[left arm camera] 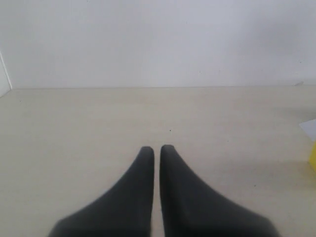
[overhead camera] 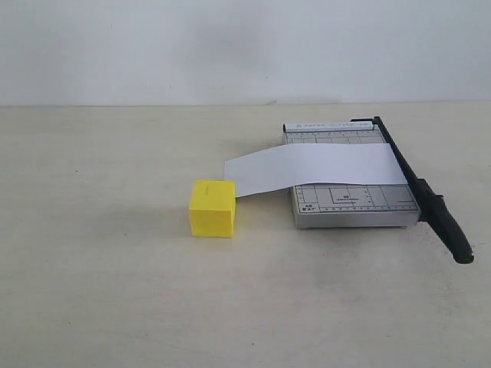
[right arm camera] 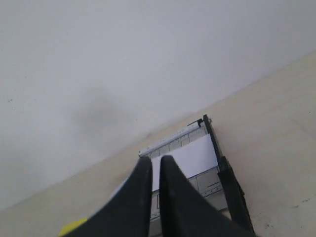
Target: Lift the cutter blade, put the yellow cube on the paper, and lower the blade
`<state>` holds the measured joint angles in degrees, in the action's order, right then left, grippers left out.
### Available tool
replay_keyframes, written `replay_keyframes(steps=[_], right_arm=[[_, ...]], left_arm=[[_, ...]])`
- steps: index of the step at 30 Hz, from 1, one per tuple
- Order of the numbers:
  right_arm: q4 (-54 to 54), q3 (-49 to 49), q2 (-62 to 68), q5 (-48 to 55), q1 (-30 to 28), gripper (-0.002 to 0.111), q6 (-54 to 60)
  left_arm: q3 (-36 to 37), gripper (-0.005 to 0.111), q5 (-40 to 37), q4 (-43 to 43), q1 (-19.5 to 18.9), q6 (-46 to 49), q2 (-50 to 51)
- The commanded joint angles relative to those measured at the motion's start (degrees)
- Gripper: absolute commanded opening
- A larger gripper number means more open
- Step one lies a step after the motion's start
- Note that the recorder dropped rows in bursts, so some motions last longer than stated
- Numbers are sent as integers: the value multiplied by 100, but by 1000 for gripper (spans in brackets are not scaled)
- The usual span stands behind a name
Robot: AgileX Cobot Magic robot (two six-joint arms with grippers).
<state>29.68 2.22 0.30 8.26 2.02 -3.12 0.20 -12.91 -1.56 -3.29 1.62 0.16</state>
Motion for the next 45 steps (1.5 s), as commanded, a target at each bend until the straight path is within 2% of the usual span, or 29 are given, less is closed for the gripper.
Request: replay_keyframes(steps=[1,3,5,7,11,13,17,29,37,40,45], right_arm=[[-29,703,827,973,-17,24,257],[-202,1006,1594,1210,-17,36,312],[-935,1600,2819,1533,-17,58,380],[-1653,2403,4082,2020,-17,65,312],[-2723,3812,6327,3030,-17,65,312],[-2891,4286,7098,3308,-28,65,420],[-2851,4491,8046,3347,-28,65,915],[-2656,4491,9161,2555,-28,65,1459],[-1972,4491,9615,2258,-18,65,2023],[-1972,4491,9702,2258,-18,60,2033],[-1972,4491,9682,2211,-18,17,2037]], left_arm=[[-20,4,85,-57,-15,-46,-16],[-20,4,85,-57,-15,-46,-16],[-20,4,85,-57,-15,-46,-16],[-20,4,85,-57,-15,-46,-16],[-20,4,85,-57,-15,-46,-16],[-20,4,85,-57,-15,-46,-16],[-20,4,85,-57,-15,-46,-16],[-20,4,85,-57,-15,-46,-16],[-20,4,85,-57,-15,-46,-16],[-20,4,85,-57,-15,-46,-16],[-20,4,111,-57,-15,-46,-16]])
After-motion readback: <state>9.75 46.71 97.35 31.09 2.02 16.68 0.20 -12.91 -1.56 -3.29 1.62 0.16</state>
